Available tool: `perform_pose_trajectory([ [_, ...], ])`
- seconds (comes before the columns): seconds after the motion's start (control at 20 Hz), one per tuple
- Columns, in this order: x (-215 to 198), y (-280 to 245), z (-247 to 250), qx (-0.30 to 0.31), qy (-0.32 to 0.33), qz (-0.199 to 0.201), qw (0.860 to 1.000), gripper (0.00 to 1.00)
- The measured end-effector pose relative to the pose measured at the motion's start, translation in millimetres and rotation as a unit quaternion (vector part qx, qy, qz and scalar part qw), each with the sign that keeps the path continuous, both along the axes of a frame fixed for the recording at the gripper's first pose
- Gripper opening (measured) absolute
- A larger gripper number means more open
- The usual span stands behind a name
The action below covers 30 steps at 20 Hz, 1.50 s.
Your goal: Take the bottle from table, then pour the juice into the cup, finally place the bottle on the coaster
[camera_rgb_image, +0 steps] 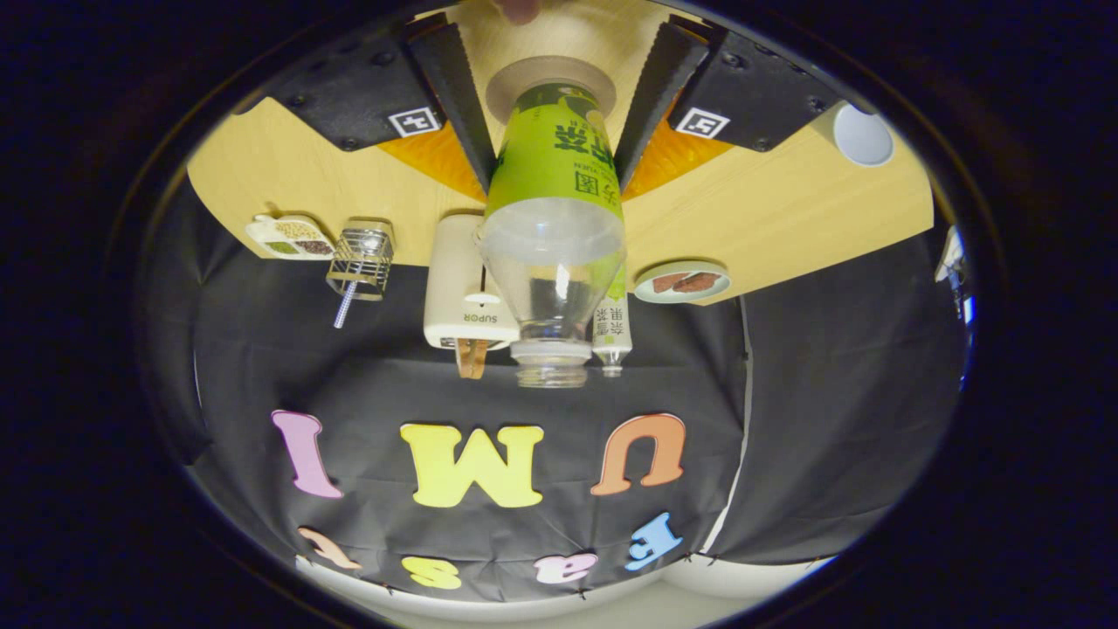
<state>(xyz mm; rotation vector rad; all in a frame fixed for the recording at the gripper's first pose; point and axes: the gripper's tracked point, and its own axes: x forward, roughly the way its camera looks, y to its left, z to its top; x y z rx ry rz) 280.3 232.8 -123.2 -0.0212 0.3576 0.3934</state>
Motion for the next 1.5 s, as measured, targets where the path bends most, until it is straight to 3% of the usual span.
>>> perform_pose_trajectory([
  [0.35,-6.8,-6.2,2.9,-0.003,0.004,-0.003,1.000,0.99],
  [0.65,-53.2,-22.8,22.9,-0.008,-0.015,-0.014,1.000,1.00],
  [1.0,-143.7,-62.2,74.4,-0.005,-0.078,-0.081,0.994,1.00],
  [1.5,-261.1,-88.2,135.7,-0.002,-0.139,-0.105,0.985,1.00],
])
